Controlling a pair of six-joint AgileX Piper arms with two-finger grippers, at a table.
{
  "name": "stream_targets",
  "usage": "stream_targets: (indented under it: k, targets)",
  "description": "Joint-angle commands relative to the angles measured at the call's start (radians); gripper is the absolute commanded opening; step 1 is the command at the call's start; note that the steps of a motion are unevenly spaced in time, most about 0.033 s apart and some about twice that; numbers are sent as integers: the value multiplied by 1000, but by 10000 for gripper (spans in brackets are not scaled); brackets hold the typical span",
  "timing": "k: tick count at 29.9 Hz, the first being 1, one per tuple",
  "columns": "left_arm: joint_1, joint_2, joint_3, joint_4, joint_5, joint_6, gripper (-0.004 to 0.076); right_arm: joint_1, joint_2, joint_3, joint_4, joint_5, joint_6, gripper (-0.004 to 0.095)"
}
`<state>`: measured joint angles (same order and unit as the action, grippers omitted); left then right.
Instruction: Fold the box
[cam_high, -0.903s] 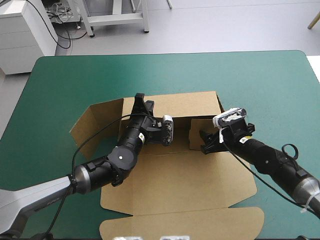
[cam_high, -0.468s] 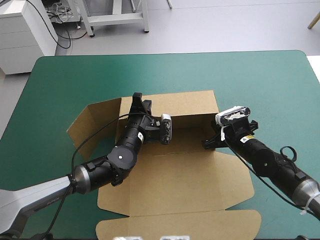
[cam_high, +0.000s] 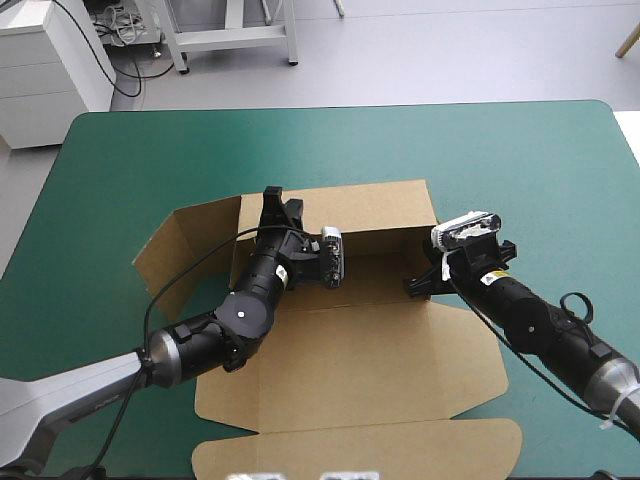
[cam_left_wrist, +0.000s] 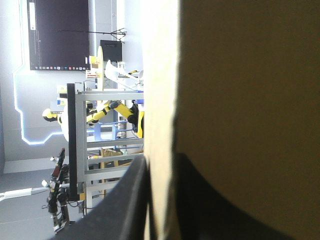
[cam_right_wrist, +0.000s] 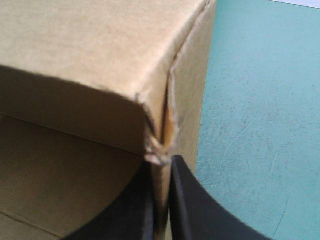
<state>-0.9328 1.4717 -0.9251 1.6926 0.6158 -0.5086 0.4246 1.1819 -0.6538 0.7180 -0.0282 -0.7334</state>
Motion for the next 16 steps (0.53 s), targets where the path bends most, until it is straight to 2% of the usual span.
stream_targets:
  k: [1, 3, 5, 9, 16]
  targets:
    - [-4, -28, -22, 17, -18, -27, 365, 3, -28, -24, -5, -44, -13, -20]
    - [-4, -28, -22, 17, -44, -27, 470, 3, -28, -24, -5, -44, -13, -20]
    - [-4, -28, -22, 17, -70, -27, 521, 3, -28, -26, -1, -51, 1, -20]
    - [-50, -28, -22, 17, -47, -27, 519, 1, -25, -36, 2, -81, 40, -20]
    - [-158, -28, -22, 17, 46, -25, 519, -18, 75, -146, -10, -45, 38, -19]
